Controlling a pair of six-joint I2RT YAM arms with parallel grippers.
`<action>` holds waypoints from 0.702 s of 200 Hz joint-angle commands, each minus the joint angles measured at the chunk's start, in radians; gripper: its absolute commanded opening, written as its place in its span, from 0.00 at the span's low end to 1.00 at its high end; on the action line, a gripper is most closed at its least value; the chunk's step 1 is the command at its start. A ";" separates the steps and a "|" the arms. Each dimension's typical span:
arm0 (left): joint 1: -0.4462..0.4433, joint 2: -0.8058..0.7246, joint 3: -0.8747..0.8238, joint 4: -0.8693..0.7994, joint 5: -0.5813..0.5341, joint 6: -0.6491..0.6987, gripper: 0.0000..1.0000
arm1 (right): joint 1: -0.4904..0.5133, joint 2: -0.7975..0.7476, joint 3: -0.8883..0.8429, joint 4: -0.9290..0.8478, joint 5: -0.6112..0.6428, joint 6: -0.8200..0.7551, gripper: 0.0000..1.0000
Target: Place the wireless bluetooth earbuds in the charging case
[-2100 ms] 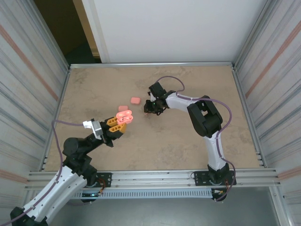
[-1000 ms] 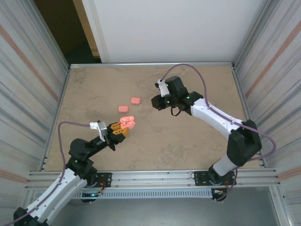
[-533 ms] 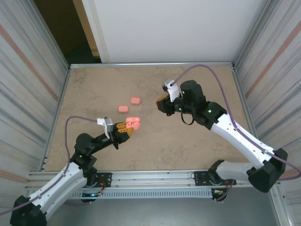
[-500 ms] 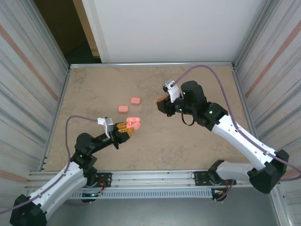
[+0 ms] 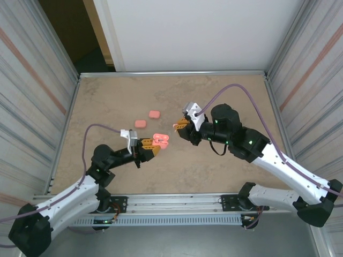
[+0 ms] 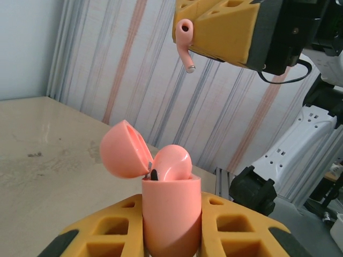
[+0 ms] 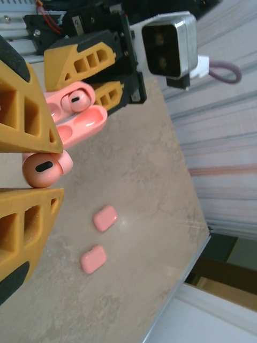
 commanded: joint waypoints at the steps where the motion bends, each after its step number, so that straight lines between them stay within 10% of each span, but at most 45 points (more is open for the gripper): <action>1: -0.014 0.019 0.044 0.071 0.032 0.008 0.00 | 0.028 -0.020 -0.017 0.016 0.026 -0.060 0.21; 140: -0.040 0.052 0.061 0.086 0.046 0.020 0.00 | 0.079 -0.007 -0.079 0.057 -0.002 -0.077 0.21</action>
